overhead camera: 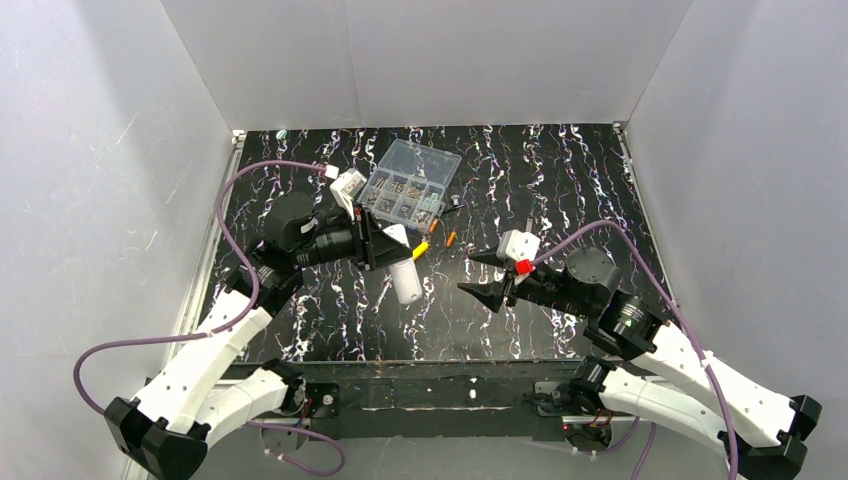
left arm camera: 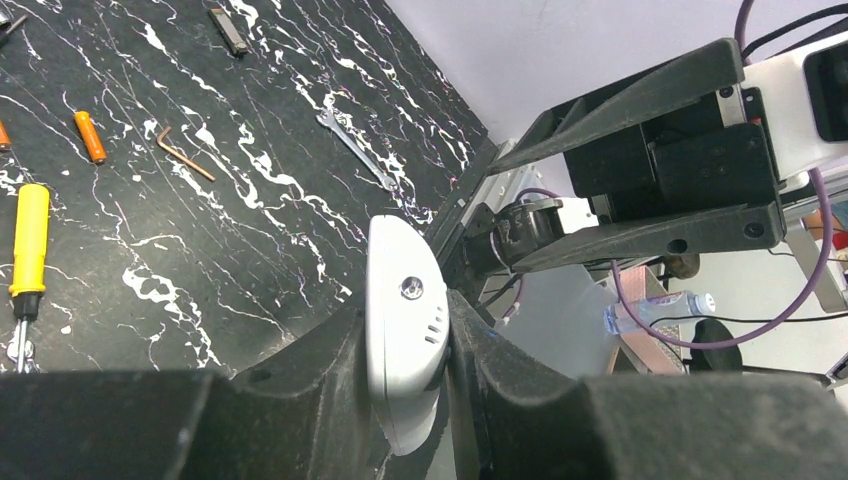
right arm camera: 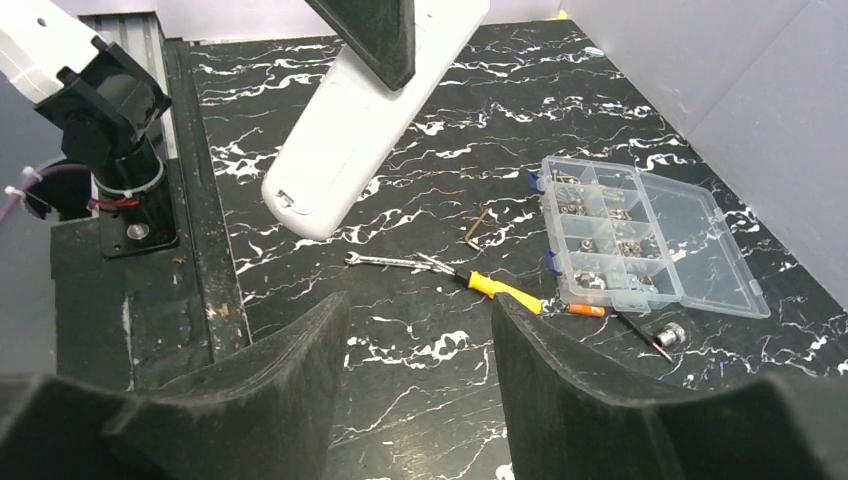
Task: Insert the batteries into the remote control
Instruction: Adjust the remote control.
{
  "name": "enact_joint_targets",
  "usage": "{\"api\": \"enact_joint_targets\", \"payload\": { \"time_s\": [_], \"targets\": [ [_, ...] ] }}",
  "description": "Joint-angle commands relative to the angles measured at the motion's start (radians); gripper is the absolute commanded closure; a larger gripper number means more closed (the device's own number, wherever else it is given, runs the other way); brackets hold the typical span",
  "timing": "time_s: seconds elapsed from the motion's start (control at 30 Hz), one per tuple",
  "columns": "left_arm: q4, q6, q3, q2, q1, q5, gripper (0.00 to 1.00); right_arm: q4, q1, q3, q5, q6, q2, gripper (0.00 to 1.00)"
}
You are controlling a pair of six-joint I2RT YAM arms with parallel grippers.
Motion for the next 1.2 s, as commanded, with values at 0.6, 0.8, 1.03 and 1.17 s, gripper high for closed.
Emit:
{"api": "enact_joint_targets", "payload": {
  "time_s": [0.6, 0.8, 1.03, 1.17],
  "targets": [
    [0.222, -0.311, -0.012, 0.142, -0.004, 0.013, 1.00, -0.081, -0.001, 0.058, -0.129, -0.433, 0.000, 0.46],
    [0.295, -0.422, -0.003, 0.208, -0.004, 0.078, 1.00, -0.115, -0.001, 0.118, -0.173, -0.446, 0.018, 0.51],
    [0.224, -0.394, -0.030, 0.179, -0.003, 0.078, 1.00, -0.089, -0.002, 0.107, -0.148, -0.451, 0.035, 0.51],
    [0.211, -0.396, -0.040, 0.191, 0.000, 0.095, 1.00, -0.142, -0.008, 0.162, -0.122, -0.467, 0.097, 0.51]
  ]
}}
